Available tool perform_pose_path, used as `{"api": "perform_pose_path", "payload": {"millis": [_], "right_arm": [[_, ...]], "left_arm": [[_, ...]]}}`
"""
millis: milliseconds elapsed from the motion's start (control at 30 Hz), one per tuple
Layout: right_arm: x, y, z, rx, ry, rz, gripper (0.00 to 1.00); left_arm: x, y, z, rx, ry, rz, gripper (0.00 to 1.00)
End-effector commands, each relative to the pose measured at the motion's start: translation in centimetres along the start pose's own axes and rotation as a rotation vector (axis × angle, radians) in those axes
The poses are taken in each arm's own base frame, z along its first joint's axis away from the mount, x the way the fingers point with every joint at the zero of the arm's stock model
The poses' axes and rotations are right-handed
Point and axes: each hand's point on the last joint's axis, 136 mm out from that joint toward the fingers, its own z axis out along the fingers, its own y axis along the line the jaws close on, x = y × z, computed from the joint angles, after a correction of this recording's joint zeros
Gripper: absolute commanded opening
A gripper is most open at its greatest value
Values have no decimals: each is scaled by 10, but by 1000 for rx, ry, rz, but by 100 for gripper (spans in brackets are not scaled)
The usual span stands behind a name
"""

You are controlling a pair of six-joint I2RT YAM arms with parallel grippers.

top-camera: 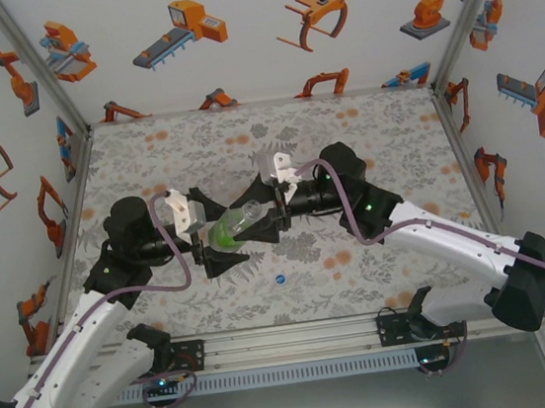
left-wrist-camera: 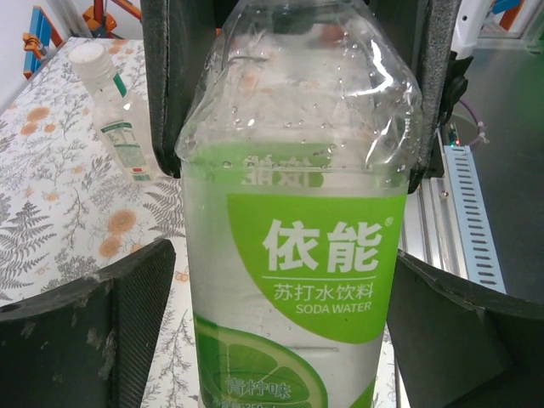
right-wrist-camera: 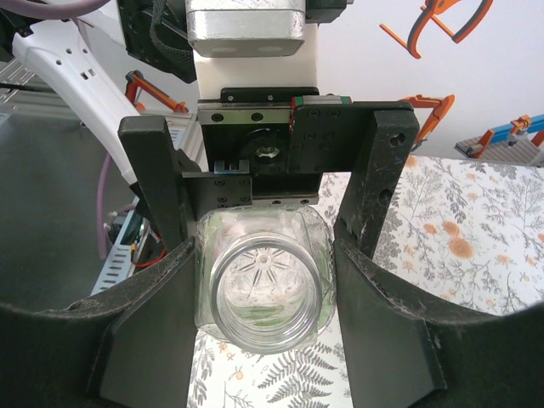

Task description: Screw on the bottle caps

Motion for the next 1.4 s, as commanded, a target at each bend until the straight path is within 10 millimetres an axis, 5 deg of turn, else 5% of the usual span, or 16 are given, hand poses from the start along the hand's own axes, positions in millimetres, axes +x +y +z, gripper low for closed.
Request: {"api": "perform_pose_path", "payload": {"millis": [0,867,1100,1367], "right_arm": [[-17,4,1,-20,-42,-47,22],[-19,3,6,-16,-42,-55,21],[-18,-10,-6,122,-1,-57,61],[-17,-30,-49,412,58,-56,64]], "left_arm": [[-13,-1,-2,3,-21,28,90],[-11,-4,1,46,-5,13,48],[-8,9,-3,-56,24,29,25],[-6,20,-7,-135,45,47,0]]}}
